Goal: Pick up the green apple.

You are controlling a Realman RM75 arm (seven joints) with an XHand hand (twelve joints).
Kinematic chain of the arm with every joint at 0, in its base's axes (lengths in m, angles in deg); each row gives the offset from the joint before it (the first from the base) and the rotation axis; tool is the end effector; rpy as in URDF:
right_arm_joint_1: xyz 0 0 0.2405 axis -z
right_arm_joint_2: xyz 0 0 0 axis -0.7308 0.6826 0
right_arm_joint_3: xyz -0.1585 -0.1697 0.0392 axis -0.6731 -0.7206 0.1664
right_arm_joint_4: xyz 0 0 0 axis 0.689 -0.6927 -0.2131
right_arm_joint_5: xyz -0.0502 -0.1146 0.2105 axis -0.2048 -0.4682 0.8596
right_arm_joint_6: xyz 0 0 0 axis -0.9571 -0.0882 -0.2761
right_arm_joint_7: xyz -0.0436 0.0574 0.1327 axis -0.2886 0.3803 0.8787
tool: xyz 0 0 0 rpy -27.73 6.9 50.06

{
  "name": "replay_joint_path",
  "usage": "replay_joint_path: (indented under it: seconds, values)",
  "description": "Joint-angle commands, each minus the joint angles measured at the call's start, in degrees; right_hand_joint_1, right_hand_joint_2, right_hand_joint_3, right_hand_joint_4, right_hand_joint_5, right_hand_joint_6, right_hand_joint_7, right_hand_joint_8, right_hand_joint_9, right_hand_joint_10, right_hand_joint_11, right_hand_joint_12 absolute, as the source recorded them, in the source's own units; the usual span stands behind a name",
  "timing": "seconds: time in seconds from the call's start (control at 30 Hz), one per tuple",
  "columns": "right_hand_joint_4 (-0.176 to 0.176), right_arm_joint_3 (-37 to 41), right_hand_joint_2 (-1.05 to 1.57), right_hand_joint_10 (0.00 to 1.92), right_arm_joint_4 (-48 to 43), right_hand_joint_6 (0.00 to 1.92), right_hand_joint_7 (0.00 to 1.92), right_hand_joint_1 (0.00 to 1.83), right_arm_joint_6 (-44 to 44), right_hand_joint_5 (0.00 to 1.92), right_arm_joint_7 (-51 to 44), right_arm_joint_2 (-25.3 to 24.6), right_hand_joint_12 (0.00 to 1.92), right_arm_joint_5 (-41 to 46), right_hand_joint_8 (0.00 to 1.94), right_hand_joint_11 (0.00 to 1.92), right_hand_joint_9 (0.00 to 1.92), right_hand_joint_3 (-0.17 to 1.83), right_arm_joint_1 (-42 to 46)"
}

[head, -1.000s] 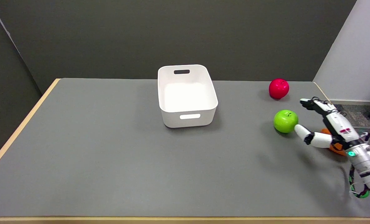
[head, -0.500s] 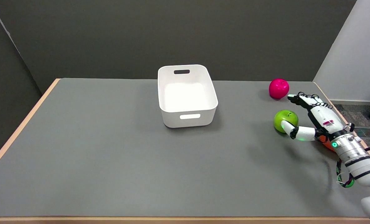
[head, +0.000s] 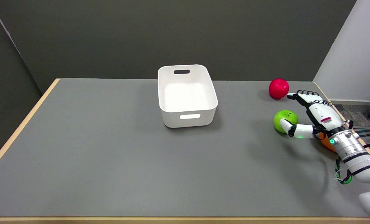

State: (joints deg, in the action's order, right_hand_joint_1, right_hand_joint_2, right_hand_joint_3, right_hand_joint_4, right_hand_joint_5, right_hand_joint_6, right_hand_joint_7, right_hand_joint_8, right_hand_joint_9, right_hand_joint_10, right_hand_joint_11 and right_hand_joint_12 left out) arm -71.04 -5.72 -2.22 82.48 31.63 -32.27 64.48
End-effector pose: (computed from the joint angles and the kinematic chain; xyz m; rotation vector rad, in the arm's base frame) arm -0.2878 -0.2642 0.5263 1.4016 -0.1076 0.3813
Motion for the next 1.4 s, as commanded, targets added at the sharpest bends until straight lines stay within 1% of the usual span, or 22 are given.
replay_joint_path:
  seconds: [0.03,0.27,0.47,0.63,0.87,1.07,1.17,1.23,1.3,1.37,1.4]
  values:
    - [-0.022,2.50,0.54,0.73,-2.78,0.49,0.19,0.43,-3.85,0.21,-1.90,-0.07,0.97,-0.78,0.46,0.00,0.08,0.92,3.45]
    - [-0.020,-0.84,0.54,0.73,-0.90,0.49,0.19,0.43,-5.21,0.21,-1.46,0.99,0.98,-0.78,0.45,0.00,0.08,0.92,1.91]
    - [-0.018,-4.50,0.54,0.73,2.66,0.48,0.19,0.43,-5.69,0.20,-0.31,1.63,1.00,-0.70,0.45,0.00,0.08,0.92,-2.02]
    - [-0.017,-4.68,0.54,0.73,3.04,0.48,0.19,0.43,-6.62,0.20,-0.24,1.78,1.01,-0.78,0.45,0.00,0.08,0.92,-2.99]
    - [-0.015,-5.61,0.57,0.76,3.68,0.48,0.20,0.60,-6.70,0.20,-0.24,1.62,1.03,-0.78,0.45,0.00,0.12,0.95,-4.01]
    - [-0.013,-5.70,0.58,0.78,3.99,0.48,0.20,0.64,-6.70,0.20,-0.24,1.30,1.06,-0.78,0.44,0.00,0.13,0.96,-4.07]
    - [-0.010,-5.85,0.61,0.90,4.22,0.42,0.24,0.71,-6.30,0.22,-0.48,1.14,1.21,-0.79,0.37,0.00,0.17,0.90,-4.30]
    - [-0.010,-5.95,0.61,0.92,4.22,0.42,0.24,0.72,-6.13,0.22,-0.57,1.14,1.27,-0.86,0.37,0.04,0.18,0.91,-4.31]
    - [-0.011,-6.18,0.62,0.99,4.22,0.42,0.26,0.80,-6.06,0.22,-0.64,1.14,1.41,-0.86,0.39,0.16,0.26,0.94,-4.47]
    - [-0.015,-6.29,0.63,1.03,4.22,0.43,0.29,0.83,-6.06,0.23,-0.74,1.06,1.45,-0.86,0.41,0.20,0.31,0.95,-4.58]
    - [-0.021,-6.43,0.66,1.08,4.24,0.45,0.34,0.87,-6.04,0.24,-0.81,1.06,1.51,-0.86,0.45,0.25,0.36,0.96,-4.73]
